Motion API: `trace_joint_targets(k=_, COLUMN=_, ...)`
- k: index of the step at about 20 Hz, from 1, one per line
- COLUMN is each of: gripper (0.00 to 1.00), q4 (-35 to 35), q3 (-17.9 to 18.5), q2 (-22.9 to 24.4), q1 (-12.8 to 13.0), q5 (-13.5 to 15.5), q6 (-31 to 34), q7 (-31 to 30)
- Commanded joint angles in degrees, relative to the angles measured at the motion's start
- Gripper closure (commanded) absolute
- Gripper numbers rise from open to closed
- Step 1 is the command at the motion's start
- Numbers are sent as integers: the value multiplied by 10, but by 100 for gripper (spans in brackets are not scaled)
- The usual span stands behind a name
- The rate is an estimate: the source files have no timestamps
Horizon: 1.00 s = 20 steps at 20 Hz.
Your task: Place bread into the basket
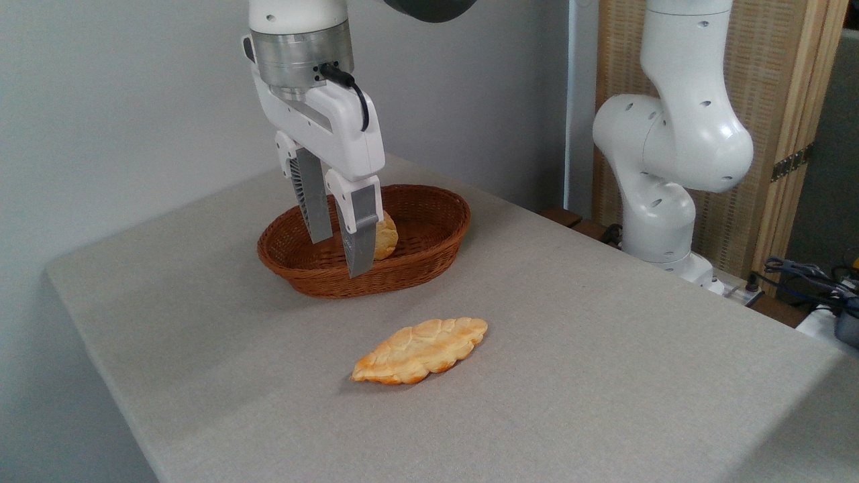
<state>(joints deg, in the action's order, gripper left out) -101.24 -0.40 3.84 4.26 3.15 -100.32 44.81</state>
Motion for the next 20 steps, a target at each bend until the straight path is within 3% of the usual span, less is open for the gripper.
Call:
trace_joint_targets(k=1, gripper=0, q4=7, q3=0, q2=-1, q1=-4, q5=10, q6=7, q7=9)
trace_joint_targets(k=11, gripper=0, q4=-12, q3=0, q2=-1, q1=-1, q5=9, q6=8, q7=13)
trace_joint_targets(k=20, gripper=0, q4=-109, q3=8, q2=-3, q1=-3, q5=0, q6=-41, q7=16)
